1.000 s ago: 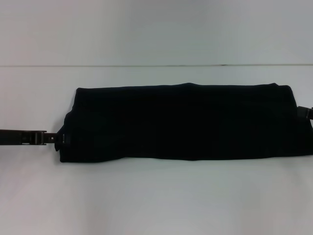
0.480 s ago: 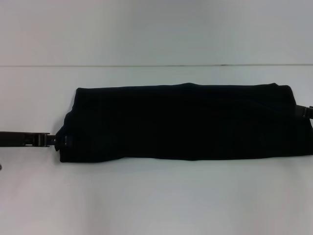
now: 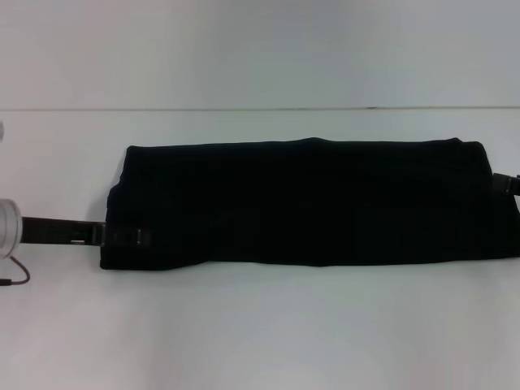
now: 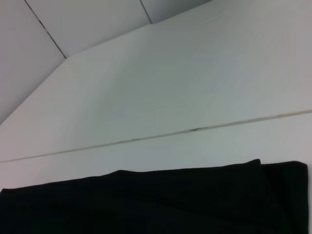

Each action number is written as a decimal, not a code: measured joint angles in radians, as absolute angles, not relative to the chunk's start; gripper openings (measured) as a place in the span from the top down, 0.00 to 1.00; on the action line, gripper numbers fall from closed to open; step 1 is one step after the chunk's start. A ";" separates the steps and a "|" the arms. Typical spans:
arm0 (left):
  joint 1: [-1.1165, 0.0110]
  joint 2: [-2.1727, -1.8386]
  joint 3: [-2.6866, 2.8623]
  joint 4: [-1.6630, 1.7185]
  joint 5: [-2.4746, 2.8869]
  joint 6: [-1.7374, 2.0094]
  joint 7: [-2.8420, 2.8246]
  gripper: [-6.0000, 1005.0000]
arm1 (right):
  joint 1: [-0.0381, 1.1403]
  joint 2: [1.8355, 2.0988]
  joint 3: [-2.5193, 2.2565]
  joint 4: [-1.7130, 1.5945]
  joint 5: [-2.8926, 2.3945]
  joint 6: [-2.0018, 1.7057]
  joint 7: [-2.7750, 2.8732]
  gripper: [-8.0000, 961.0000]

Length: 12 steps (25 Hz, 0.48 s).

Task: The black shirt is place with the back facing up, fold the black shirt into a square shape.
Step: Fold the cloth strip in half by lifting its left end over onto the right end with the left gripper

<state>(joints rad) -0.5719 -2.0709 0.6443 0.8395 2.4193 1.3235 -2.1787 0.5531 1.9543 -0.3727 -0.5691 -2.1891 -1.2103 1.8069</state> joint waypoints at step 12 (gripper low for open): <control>-0.581 -2.070 0.644 0.820 2.410 1.313 -2.158 0.19 | 0.552 1.956 -0.373 -0.566 -2.189 -1.210 1.796 0.35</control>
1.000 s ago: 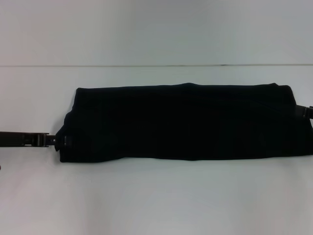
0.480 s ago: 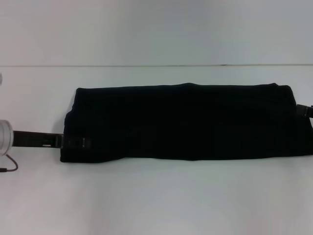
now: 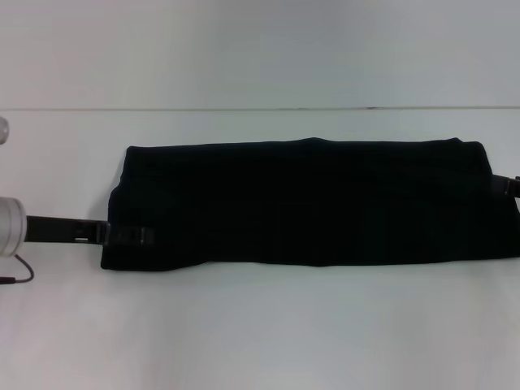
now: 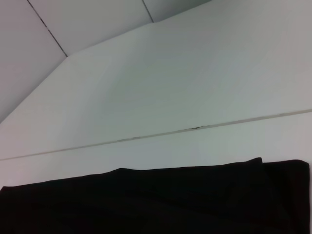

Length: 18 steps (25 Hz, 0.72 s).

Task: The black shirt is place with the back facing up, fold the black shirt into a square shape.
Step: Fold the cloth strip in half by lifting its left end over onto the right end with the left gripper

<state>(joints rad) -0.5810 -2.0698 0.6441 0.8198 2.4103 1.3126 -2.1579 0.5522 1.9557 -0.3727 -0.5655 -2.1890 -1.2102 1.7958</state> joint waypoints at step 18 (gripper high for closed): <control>-0.537 -2.059 0.592 0.891 2.459 1.377 -2.169 0.19 | 0.554 1.951 -0.373 -0.566 -2.187 -1.210 1.796 0.35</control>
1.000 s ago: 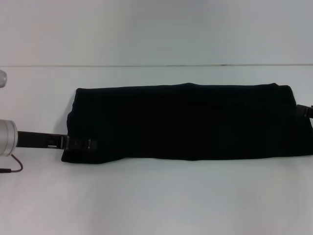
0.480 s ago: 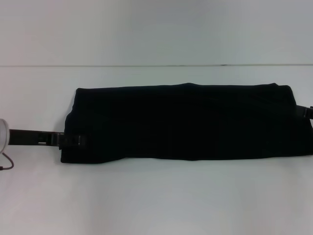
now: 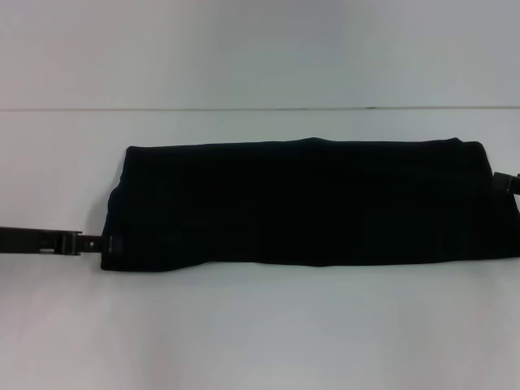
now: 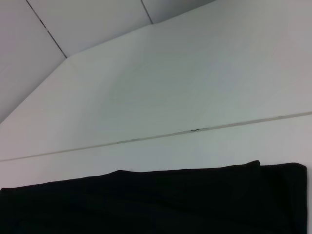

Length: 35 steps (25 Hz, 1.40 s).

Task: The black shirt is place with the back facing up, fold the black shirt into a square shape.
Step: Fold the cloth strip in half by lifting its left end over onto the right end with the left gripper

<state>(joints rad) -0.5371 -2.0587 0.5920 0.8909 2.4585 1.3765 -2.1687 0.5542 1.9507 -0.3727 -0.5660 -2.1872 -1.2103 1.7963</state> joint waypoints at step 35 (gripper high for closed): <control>-0.540 -2.068 0.641 0.877 2.505 1.381 -2.090 0.37 | 0.552 1.954 -0.373 -0.566 -2.189 -1.206 1.796 0.35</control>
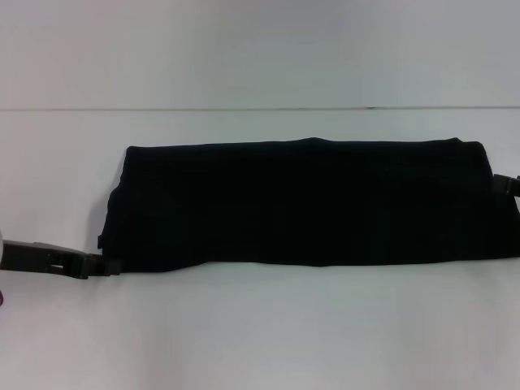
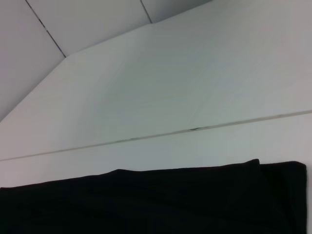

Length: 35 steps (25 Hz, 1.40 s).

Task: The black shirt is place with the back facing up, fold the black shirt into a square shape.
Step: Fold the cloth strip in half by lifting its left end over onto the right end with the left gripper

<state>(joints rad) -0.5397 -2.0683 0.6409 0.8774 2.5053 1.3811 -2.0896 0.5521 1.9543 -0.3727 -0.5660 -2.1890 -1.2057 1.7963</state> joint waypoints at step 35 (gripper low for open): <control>-0.559 -2.060 0.644 0.881 2.514 1.378 -2.080 0.99 | 0.557 1.929 -0.406 -0.528 -2.366 -1.193 1.914 0.37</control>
<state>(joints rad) -0.5587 -2.0596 0.6443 0.8808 2.5142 1.3775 -2.0800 0.5573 1.9287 -0.4059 -0.5279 -2.3660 -1.1934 1.9135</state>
